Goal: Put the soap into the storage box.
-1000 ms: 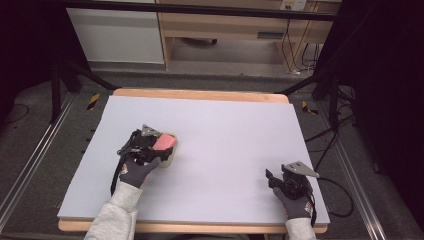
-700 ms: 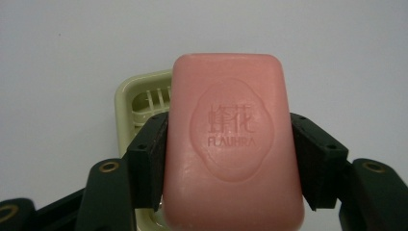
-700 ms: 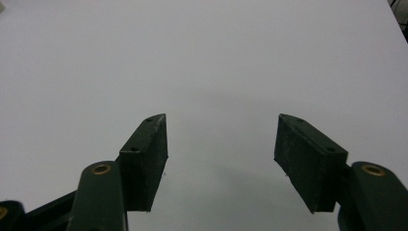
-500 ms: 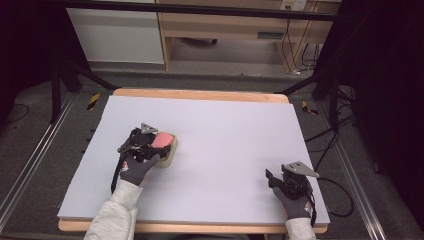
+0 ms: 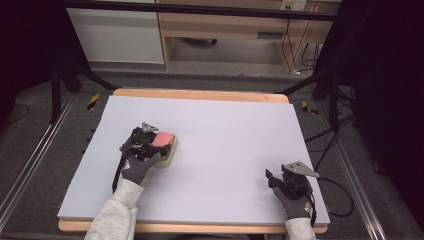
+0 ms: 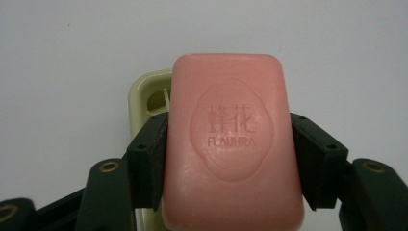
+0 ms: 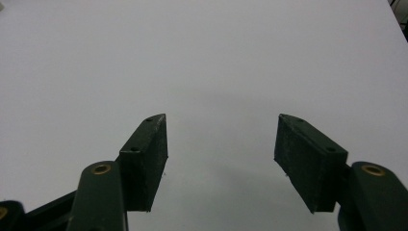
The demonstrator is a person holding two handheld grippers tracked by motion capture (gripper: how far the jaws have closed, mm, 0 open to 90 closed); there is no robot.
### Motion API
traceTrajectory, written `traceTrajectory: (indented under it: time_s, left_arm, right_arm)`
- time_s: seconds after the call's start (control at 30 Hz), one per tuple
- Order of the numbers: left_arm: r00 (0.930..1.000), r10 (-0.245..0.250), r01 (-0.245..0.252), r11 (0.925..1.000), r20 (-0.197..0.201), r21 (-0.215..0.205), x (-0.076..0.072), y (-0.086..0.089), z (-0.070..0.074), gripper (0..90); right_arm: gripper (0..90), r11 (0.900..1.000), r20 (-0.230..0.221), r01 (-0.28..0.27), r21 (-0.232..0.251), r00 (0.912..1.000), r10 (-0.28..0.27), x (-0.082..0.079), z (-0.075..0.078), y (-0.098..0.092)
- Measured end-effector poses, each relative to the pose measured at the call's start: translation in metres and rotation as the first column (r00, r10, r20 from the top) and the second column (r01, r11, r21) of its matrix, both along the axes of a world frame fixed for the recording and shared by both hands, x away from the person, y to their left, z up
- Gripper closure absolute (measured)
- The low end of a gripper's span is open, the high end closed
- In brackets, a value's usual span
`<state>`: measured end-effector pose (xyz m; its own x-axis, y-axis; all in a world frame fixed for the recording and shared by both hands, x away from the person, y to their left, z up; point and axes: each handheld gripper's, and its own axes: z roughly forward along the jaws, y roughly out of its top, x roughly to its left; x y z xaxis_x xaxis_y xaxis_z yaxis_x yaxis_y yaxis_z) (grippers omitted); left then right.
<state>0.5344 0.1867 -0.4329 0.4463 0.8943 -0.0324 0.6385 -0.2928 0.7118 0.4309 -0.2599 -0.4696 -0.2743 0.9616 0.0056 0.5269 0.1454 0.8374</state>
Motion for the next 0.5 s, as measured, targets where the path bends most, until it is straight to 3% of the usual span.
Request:
traceTrajectory:
  time_s: [0.5]
  left_arm:
    - [0.9997, 0.011, -0.01, 0.9997, -0.02, 0.022, 0.005, -0.001, -0.012, 37.2]
  right_arm:
    - [36.1, 1.0, -0.001, -0.001, 0.001, 1.0, 0.001, 0.0, 0.0, 0.0]
